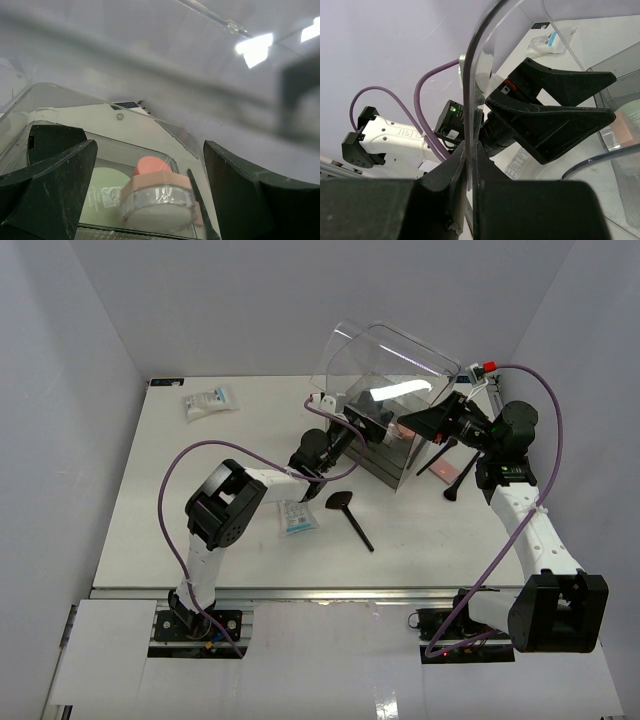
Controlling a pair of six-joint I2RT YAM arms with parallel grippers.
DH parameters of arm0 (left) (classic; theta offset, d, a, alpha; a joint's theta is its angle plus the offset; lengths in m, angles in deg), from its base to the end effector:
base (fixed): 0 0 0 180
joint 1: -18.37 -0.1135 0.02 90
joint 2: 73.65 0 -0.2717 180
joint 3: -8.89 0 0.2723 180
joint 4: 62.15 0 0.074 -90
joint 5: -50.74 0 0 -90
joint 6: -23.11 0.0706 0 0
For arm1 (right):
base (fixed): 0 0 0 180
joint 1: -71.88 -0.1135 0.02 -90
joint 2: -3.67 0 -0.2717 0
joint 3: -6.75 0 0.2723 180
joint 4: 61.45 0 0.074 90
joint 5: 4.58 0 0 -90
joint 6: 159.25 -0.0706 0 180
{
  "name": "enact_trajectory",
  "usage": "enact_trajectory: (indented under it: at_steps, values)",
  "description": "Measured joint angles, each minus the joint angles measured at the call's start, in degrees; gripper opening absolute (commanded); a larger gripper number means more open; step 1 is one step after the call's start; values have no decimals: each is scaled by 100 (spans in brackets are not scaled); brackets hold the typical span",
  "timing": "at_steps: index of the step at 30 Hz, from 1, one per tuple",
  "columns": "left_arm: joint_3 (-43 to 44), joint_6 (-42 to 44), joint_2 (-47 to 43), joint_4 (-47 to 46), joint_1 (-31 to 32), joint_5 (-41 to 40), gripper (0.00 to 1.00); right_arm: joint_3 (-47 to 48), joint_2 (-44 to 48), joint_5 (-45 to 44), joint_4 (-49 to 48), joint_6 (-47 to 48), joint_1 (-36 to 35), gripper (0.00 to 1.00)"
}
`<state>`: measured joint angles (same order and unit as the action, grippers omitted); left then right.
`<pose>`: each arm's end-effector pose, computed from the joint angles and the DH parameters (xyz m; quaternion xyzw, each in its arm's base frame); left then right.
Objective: Organize the makeup
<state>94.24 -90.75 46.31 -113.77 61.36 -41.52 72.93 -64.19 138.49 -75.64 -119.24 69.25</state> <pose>0.3808 -0.3512 0.2365 0.0832 0.5890 -0.4330 0.6773 0.3005 0.0703 0.3824 -0.0942 0.6527 0.5599 0.5016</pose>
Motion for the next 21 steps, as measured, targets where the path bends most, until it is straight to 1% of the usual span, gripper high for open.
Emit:
enact_trajectory:
  at_steps: [3, 10, 21]
  values:
    - [-23, 7, -8, 6, 1, -22, 98, -2, 2, 0, 13, 24, 0, 8]
    - [-496, 6, -237, 76, 5, -66, 98, -2, 15, 0, 30, 59, 0, 8]
    - [-1647, 51, -1114, 176, 38, -123, 98, -2, 53, -20, 73, 79, 0, 8]
